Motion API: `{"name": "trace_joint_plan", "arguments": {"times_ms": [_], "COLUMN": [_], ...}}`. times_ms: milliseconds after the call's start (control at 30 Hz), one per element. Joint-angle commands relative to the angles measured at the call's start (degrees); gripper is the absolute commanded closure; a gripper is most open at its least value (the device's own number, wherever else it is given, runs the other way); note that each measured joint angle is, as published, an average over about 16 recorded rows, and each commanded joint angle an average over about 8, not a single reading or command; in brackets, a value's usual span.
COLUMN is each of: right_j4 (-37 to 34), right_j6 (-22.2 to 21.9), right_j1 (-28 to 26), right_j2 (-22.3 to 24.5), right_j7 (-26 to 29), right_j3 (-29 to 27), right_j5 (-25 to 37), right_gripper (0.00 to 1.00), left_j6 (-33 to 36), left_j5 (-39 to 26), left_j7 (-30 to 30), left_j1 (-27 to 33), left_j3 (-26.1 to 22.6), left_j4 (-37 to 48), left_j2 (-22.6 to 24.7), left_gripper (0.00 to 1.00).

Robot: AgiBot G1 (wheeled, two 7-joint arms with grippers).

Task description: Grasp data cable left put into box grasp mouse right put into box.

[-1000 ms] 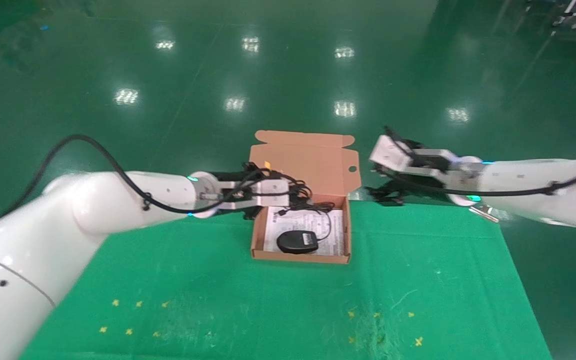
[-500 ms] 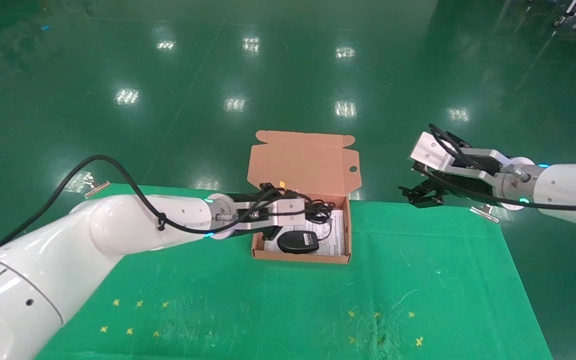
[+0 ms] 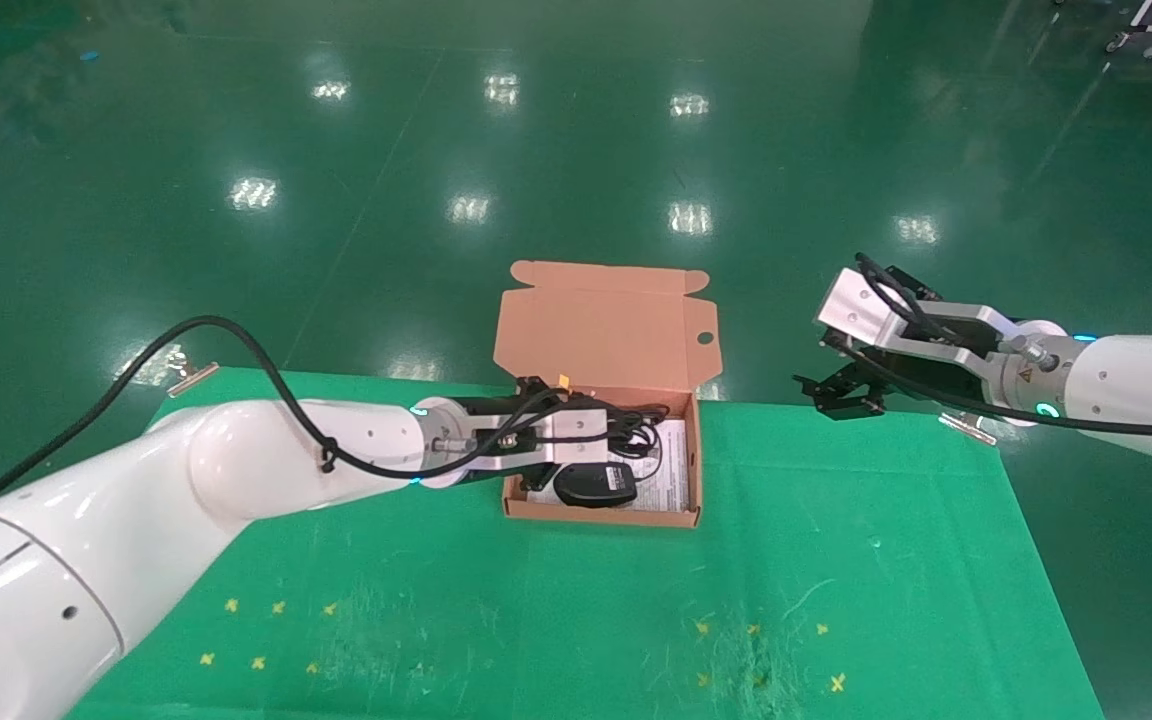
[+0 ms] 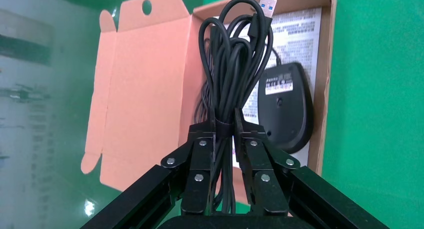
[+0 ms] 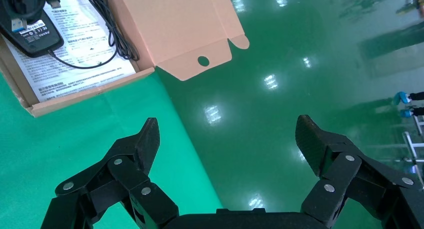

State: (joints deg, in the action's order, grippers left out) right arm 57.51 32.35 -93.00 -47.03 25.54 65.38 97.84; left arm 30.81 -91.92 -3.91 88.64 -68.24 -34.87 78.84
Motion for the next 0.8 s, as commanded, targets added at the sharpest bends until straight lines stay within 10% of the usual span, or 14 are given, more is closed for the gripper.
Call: {"name": "trace_joint_plan", "arguments": {"times_ms": [33, 800], "right_j4": [0.04, 0.95], "right_j6": [-0.02, 0.26], "right_j1": [0.01, -5.4], "right_j2": [0.02, 0.04], "right_j7": [0.04, -1.98], "right_j3": [0.01, -0.79], "right_j5": [0.06, 2.92], "right_gripper": [0.0, 0.0], "left_j6": [-0.14, -1.95], "left_j5": [0.06, 0.5], "left_j7": [0.05, 0.55], "left_j1": [0.07, 6.94], "left_j3": [-0.18, 3.23], "left_j4": [0.17, -3.97], "left_j2": [0.03, -7.41], "left_gripper": [0.0, 0.0]}}
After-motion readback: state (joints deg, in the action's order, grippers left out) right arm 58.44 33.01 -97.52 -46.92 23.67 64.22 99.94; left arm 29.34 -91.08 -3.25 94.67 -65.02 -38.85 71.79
